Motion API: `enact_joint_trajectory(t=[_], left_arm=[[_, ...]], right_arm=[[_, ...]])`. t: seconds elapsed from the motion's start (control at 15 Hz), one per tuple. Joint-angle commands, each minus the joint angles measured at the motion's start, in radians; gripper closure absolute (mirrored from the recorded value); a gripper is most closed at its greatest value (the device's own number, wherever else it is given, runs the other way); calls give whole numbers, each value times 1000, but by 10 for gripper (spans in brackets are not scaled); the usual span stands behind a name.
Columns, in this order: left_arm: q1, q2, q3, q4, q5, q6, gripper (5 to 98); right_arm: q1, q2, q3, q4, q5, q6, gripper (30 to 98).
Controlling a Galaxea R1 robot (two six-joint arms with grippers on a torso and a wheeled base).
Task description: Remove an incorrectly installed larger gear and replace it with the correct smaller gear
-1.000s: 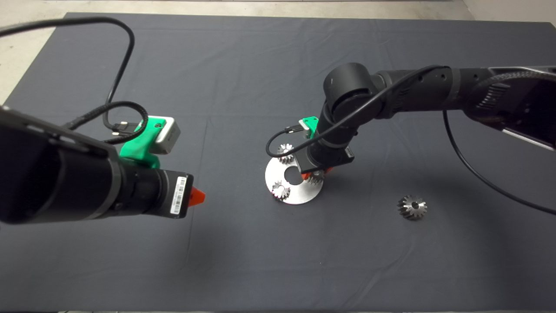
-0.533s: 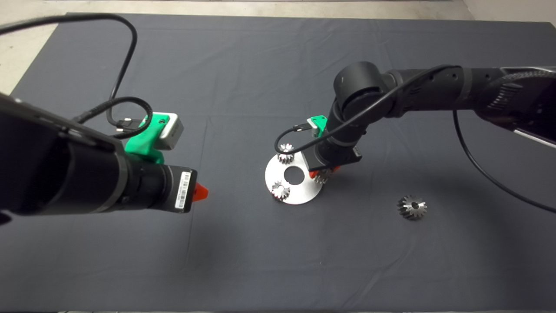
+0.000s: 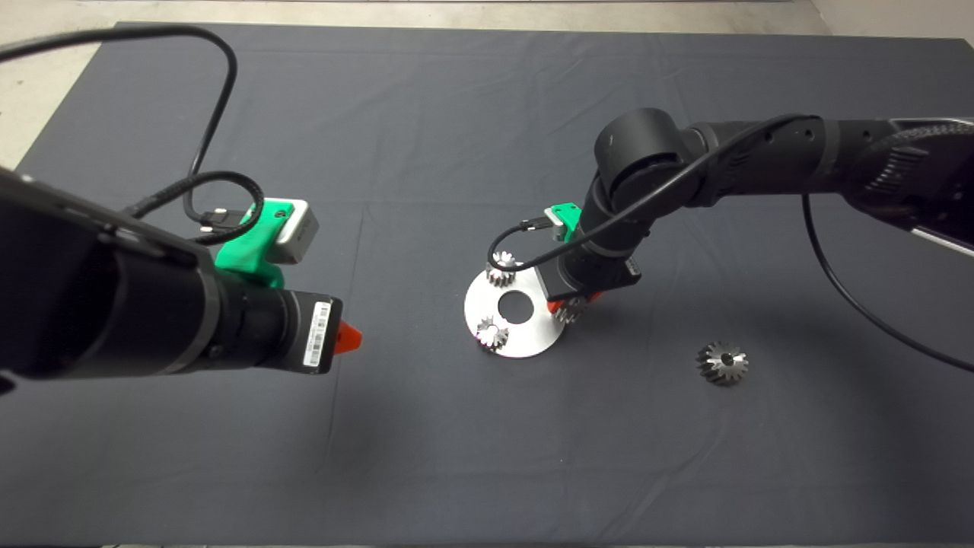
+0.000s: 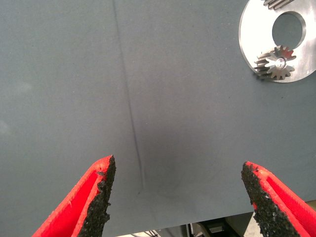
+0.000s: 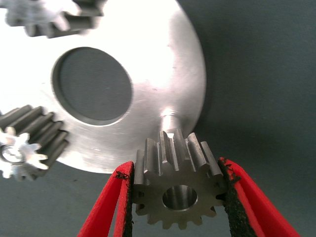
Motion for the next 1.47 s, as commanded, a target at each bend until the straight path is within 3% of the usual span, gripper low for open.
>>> enact_joint_trajectory(t=[0.0,0.67,1.4], left_arm=[[-7,-3,10,10,17,3,393],[1,8,6,15,16,3,393],[1,5,12,17,14,1,393]], right_arm=[[31,31,-13,29,-99,-1,906],[70,21,5,27,-105,-3,902],[63,21,0,26,-103,-3,900]])
